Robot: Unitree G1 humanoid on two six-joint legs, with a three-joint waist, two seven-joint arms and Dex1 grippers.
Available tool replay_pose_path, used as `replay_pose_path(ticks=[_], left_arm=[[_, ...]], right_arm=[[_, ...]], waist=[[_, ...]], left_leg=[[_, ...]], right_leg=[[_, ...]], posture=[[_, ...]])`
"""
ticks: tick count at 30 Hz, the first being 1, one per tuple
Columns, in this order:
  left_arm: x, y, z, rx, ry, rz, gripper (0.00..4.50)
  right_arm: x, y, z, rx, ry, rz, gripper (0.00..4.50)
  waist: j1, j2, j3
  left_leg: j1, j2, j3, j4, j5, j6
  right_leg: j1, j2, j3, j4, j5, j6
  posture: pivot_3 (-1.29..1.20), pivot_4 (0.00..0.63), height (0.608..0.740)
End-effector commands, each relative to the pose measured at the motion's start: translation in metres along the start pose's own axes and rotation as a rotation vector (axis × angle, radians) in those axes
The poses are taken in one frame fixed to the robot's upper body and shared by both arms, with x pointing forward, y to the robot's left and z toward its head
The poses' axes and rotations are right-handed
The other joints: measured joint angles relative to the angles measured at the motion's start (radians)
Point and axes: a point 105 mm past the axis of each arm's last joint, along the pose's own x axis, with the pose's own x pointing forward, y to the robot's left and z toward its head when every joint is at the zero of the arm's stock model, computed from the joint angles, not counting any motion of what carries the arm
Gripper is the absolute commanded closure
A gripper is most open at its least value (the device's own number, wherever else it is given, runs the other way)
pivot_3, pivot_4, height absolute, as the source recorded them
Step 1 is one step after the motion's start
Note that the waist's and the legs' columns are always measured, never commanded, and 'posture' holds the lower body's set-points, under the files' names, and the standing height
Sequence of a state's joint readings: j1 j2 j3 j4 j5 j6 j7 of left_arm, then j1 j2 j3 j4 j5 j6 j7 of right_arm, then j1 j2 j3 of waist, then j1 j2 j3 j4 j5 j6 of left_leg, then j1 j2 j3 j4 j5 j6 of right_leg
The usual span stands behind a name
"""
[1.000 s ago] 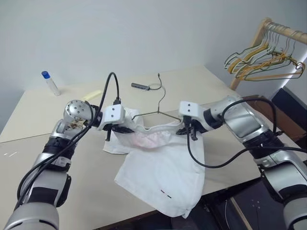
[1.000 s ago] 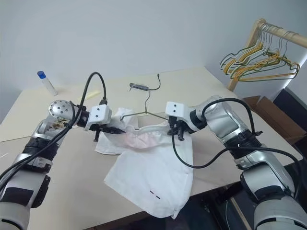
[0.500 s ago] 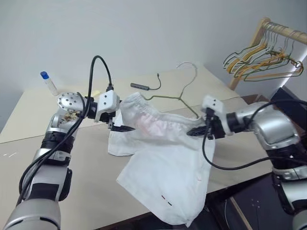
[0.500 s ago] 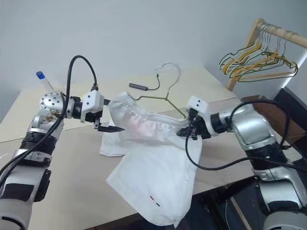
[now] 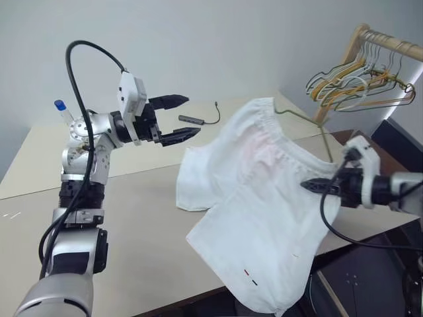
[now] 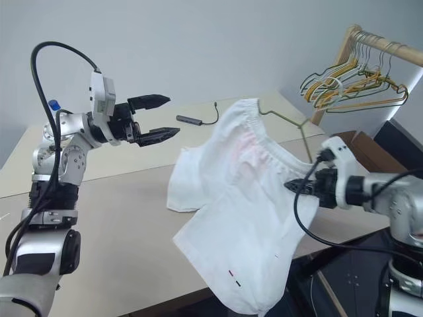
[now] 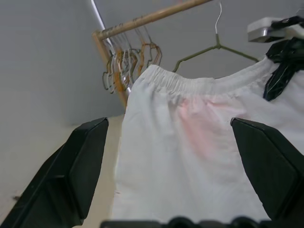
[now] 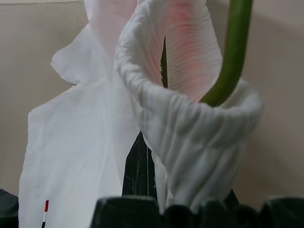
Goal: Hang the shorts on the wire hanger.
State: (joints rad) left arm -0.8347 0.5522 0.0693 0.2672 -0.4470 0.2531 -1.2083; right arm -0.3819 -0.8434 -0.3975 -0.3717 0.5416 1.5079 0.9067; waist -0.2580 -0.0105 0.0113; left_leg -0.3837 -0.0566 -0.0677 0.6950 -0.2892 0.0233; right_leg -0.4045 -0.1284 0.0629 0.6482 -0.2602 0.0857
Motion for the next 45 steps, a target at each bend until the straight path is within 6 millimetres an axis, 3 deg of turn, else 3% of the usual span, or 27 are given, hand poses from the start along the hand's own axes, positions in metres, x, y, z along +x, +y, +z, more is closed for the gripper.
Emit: replay_pose_path(ticks=[1, 6, 11, 16, 22, 37, 45], left_arm=[[0.001, -0.004, 0.024, 0.0, -0.08, 0.004, 0.02], [0.005, -0.01, 0.037, -0.017, -0.125, -0.014, 0.02], [0.009, -0.016, 0.038, -0.02, -0.136, -0.029, 0.02], [0.011, -0.016, 0.044, -0.024, -0.171, -0.02, 0.02], [0.012, -0.016, 0.052, -0.024, -0.204, -0.011, 0.02], [0.013, -0.013, 0.055, -0.018, -0.213, 0.004, 0.02], [0.013, -0.015, 0.058, -0.045, -0.23, -0.009, 0.02]], right_arm=[[-0.022, -0.002, 0.006, 0.032, -0.069, -0.073, 4.5], [-0.046, -0.033, 0.004, 0.135, -0.132, -0.26, 4.5], [-0.07, -0.08, 0.012, 0.282, -0.222, -0.569, 4.5], [-0.088, -0.102, 0.023, 0.368, -0.291, -0.749, 4.5], [-0.101, -0.119, 0.027, 0.478, -0.331, -0.879, 4.5], [-0.149, -0.156, 0.013, 0.663, -0.39, -1.197, 4.5], [-0.177, -0.18, 0.007, 0.743, -0.42, -1.262, 4.5]], waist=[[-0.005, 0.001, 0.0], [-0.011, 0.008, -0.005], [-0.026, 0.012, -0.008], [-0.033, 0.015, -0.01], [-0.037, 0.016, -0.01], [-0.037, 0.016, -0.011], [-0.038, 0.017, -0.01]], left_leg=[[0.0, 0.0, 0.0, 0.0, 0.0, 0.0], [0.002, 0.0, 0.0, 0.0, 0.0, 0.0], [0.01, 0.0, 0.001, -0.001, 0.0, 0.0], [0.015, 0.0, 0.002, -0.002, -0.001, 0.002], [0.015, 0.0, 0.006, -0.002, -0.002, 0.003], [0.016, 0.0, 0.01, -0.002, -0.003, 0.004], [0.016, 0.0, 0.012, -0.002, -0.003, 0.005]], right_leg=[[0.0, 0.0, 0.0, 0.0, 0.0, 0.0], [0.002, 0.0, 0.001, -0.001, 0.0, 0.0], [0.011, 0.0, 0.002, -0.003, 0.0, 0.0], [0.018, 0.0, 0.002, -0.006, -0.001, 0.002], [0.018, 0.0, 0.006, -0.006, -0.001, 0.003], [0.018, 0.0, 0.007, -0.007, -0.002, 0.004], [0.02, 0.0, 0.008, -0.009, -0.002, 0.004]], posture=[[-0.31, 0.0, 0.74], [-0.32, 0.0, 0.74], [-0.33, 0.0, 0.74], [-0.33, 0.0, 0.74], [-0.33, 0.0, 0.74], [-0.32, 0.0, 0.74], [-0.32, 0.0, 0.74]])
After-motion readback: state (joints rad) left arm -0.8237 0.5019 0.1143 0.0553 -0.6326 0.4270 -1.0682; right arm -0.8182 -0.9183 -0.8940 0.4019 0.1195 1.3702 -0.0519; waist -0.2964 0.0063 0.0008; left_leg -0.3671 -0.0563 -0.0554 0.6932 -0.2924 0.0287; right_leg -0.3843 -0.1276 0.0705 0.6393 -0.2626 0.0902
